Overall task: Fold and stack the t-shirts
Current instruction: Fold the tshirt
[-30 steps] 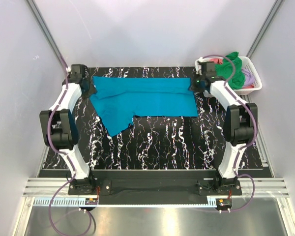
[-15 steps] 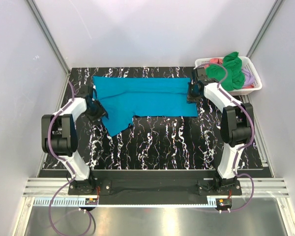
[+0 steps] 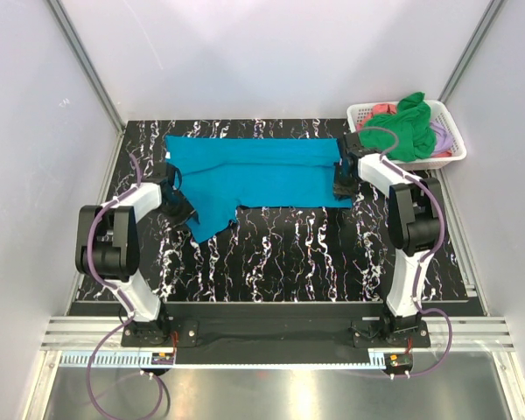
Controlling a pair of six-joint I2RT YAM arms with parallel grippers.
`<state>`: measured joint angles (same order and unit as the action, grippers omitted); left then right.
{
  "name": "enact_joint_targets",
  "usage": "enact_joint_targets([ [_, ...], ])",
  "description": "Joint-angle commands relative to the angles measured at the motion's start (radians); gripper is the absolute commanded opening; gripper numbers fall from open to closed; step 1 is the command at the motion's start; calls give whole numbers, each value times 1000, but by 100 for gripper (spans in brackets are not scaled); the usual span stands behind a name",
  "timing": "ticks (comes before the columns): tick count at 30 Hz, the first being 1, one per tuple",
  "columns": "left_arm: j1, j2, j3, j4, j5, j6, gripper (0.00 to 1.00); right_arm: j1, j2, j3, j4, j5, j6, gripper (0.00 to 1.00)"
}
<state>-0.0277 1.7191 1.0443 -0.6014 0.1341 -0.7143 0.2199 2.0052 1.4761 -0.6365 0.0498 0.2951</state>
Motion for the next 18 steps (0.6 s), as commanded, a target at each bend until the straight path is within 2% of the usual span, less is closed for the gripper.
enact_joint_targets([
  [1,0,26,-20,40,-4,-10,38,4,18,-7,18,32,1,19],
  [2,0,30,-23,48,5,-11,28,3,21,-8,15,33,4,19],
  [6,-3,40,-35,65,15,-16,0,4,18,-25,5,45,10,19],
  [10,-3,4,-50,34,-19,-4,0,3,10,-53,-20,53,16,19],
  [15,0,-122,-119,-38,-88,-4,0,4,-63,-126,-37,65,32,19],
  [18,2,-163,-162,-50,-74,15,0,4,-94,-163,-40,64,35,19],
])
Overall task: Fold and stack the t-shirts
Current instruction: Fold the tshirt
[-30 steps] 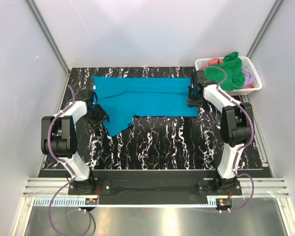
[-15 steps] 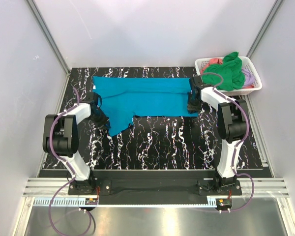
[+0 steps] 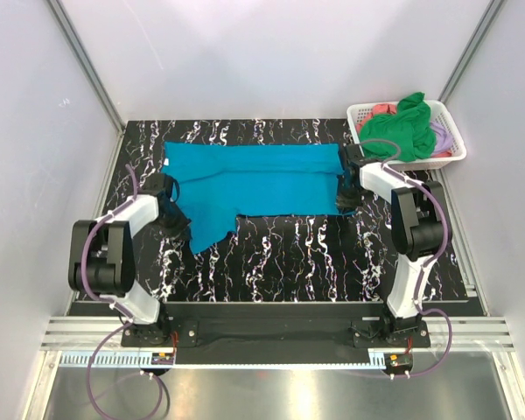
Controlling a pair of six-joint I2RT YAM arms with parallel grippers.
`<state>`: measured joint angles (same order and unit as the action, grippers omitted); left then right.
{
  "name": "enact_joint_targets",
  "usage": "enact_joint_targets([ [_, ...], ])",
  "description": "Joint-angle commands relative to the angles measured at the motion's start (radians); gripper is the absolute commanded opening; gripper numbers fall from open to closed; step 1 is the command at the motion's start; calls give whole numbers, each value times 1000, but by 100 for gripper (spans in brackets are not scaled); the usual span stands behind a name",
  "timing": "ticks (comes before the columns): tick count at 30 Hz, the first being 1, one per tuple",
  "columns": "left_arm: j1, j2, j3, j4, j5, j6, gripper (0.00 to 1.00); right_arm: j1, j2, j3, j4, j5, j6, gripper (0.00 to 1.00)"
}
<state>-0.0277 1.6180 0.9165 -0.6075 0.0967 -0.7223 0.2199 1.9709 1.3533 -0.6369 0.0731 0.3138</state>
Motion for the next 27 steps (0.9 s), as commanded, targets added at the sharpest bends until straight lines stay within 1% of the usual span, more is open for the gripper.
enact_joint_targets([
  [1,3,-73,-45,-29,-25,27,0,3,-66,-49,-37,39,19,19],
  [3,3,-102,-76,35,38,34,0,3,-89,-71,-18,31,21,19],
  [5,3,-109,-73,35,55,35,0,3,-99,-80,-12,24,27,20],
  [6,3,-109,-65,-12,22,37,0,3,-98,-79,-20,27,28,20],
  [10,8,-141,-114,-89,-74,47,0,4,-84,-80,-76,60,57,19],
  [13,14,-136,-130,-113,-75,58,0,3,-96,-94,-118,73,89,19],
  [17,15,-154,-110,-159,-95,69,0,3,-148,-121,-171,80,139,18],
  [18,14,-162,-107,-187,-127,72,0,3,-158,-135,-182,92,149,19],
  [21,17,-193,-107,-231,-166,84,0,4,-194,-173,-208,96,179,18],
  [24,18,-225,-97,-273,-147,89,29,7,-233,-192,-211,85,191,19],
  [25,18,-237,-81,-285,-140,84,37,7,-240,-183,-217,83,182,20],
  [26,17,-248,-59,-296,-131,80,49,7,-251,-166,-230,82,173,20],
  [27,18,-268,5,-311,-127,72,54,7,-254,-113,-240,79,153,23],
])
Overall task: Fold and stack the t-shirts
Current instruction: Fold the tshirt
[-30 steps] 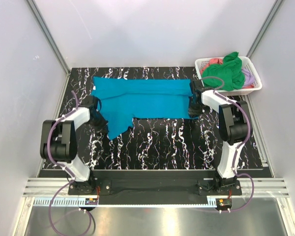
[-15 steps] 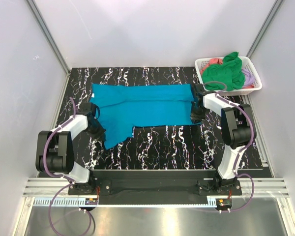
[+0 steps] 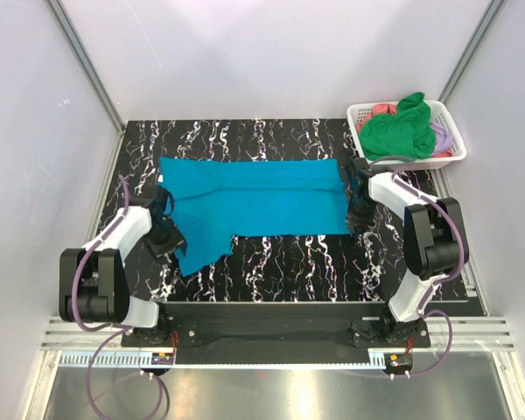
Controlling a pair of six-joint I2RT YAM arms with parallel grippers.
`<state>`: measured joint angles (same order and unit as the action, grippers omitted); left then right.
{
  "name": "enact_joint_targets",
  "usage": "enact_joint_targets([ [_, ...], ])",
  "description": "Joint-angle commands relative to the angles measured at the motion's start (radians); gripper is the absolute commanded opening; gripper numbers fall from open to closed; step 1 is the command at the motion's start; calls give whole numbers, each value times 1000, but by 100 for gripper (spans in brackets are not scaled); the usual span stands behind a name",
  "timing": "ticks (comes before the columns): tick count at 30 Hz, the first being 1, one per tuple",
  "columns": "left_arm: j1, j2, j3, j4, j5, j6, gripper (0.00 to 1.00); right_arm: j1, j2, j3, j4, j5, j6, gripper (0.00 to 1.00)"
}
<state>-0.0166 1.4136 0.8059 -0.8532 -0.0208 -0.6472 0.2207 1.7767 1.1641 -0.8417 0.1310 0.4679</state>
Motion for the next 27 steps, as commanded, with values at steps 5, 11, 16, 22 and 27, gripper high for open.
enact_joint_targets([
  [5,17,8,370,-40,-25,15,62,5,-7,308,-17,-69,-106,35],
  [11,82,310,608,215,-21,104,63,6,232,597,43,-218,-221,37],
  [16,138,514,769,223,39,174,64,-15,398,819,29,-263,-249,42],
  [22,141,654,933,313,143,302,65,-38,590,991,23,-315,-270,40],
  [27,136,742,983,269,215,330,62,-47,598,913,45,-265,-273,31],
])
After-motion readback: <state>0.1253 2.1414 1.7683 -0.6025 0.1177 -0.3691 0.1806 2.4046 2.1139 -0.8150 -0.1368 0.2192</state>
